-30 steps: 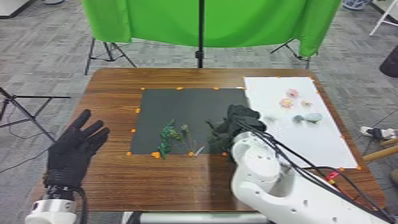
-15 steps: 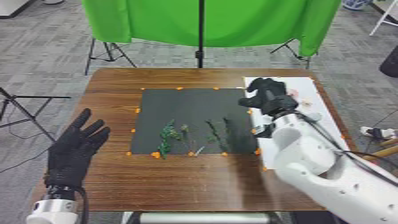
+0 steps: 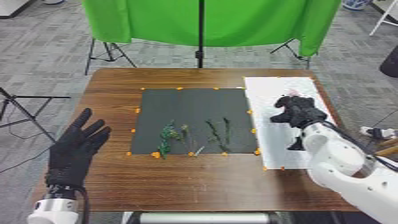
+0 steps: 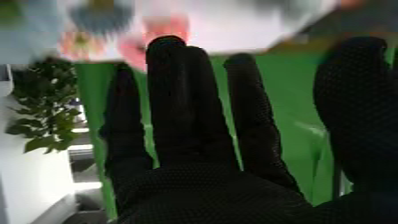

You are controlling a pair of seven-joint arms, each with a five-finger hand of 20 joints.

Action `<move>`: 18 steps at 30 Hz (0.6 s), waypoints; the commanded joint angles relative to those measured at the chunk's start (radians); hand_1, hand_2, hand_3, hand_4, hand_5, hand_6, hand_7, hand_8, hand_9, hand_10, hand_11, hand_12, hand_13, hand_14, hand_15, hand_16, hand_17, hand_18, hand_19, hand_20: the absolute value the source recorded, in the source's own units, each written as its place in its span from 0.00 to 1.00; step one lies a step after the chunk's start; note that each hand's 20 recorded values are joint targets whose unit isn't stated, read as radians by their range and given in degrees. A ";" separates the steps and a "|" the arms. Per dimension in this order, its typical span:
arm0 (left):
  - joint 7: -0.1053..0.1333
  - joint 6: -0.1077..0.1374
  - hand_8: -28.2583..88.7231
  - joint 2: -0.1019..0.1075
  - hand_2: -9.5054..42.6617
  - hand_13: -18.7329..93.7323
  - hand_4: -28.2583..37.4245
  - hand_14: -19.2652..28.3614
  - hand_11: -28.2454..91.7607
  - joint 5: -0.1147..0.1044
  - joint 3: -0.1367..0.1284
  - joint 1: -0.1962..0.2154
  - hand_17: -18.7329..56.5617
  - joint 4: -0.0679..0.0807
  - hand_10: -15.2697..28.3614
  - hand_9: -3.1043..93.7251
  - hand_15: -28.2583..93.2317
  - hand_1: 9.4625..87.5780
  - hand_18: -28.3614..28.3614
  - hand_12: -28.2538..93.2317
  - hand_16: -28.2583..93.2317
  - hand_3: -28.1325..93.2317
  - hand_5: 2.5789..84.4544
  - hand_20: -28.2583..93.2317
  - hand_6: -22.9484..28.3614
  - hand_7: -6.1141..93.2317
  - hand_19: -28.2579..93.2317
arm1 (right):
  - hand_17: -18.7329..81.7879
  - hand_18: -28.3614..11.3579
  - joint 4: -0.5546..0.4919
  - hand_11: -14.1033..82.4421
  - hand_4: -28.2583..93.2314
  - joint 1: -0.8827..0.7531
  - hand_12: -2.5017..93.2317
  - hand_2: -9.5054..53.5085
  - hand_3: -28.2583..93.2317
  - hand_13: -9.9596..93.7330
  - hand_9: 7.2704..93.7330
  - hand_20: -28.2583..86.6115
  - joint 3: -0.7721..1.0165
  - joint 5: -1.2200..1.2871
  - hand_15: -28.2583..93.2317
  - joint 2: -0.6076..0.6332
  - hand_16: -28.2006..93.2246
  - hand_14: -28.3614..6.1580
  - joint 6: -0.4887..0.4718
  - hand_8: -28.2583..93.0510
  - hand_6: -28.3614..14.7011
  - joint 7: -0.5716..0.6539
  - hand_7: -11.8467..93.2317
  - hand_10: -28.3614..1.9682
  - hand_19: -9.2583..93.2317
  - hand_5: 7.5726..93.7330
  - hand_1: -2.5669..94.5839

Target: Arrange flowers

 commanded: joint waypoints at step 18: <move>-0.013 -0.002 0.15 -0.007 0.29 0.37 0.09 0.99 0.40 0.003 -0.008 0.008 0.11 0.002 0.81 0.38 0.61 0.20 1.00 0.30 0.14 0.91 0.37 0.17 0.58 0.17 0.70 | 0.41 0.10 0.085 0.39 0.00 0.259 0.40 0.00 0.71 0.76 0.93 0.59 -0.321 -0.254 0.79 -0.059 0.42 0.67 0.109 0.23 0.78 0.077 0.30 0.74 0.79 0.91 0.63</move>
